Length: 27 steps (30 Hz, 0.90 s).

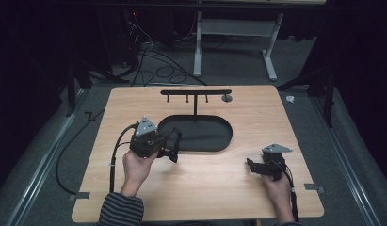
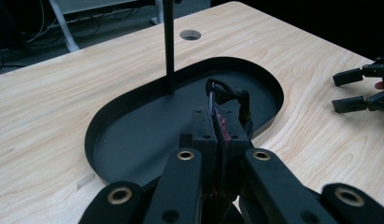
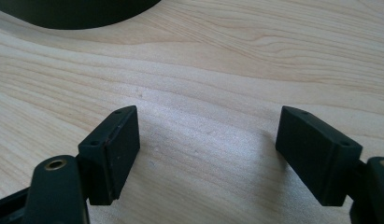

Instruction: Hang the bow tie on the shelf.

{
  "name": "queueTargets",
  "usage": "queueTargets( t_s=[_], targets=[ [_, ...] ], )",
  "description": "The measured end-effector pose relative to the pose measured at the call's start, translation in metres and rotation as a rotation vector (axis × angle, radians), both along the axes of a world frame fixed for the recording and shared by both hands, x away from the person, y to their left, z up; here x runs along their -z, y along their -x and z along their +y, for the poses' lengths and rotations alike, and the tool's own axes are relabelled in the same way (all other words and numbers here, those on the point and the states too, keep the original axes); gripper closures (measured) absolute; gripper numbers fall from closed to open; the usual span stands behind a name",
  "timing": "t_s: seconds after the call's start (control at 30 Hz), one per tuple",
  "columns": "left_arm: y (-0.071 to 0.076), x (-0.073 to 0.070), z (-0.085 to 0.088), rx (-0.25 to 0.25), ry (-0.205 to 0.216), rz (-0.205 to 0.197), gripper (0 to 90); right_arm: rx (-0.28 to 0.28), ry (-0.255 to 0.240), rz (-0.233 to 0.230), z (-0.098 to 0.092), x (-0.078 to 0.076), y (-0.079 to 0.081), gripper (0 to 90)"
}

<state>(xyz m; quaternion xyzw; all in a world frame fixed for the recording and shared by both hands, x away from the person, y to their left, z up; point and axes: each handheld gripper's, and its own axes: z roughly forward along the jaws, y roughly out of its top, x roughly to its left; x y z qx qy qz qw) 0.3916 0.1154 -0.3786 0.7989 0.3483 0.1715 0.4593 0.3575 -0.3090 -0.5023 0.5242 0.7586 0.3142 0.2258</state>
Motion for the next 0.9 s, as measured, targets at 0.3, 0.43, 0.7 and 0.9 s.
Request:
queueTargets(
  t_s=[0.3, 0.43, 0.7, 0.9],
  targets=[
    [-0.012, -0.008, -0.013, 0.010, 0.014, -0.006, 87.9, 0.002, -0.001, 0.002, 0.000, 0.000, 0.000, 22.8],
    [-0.017, -0.011, -0.018, 0.017, 0.004, -0.013, 87.9, 0.000, 0.000, 0.001, 0.000, 0.000, 0.000, 22.9],
    [-0.027, -0.016, -0.026, 0.025, 0.008, -0.014, 87.9, 0.000, 0.000, 0.001, 0.000, 0.000, 0.000, 22.9],
    [-0.034, -0.020, -0.032, 0.031, 0.027, -0.022, 87.9, 0.001, -0.001, 0.000, 0.000, 0.000, 0.000, 22.9]
  ],
)
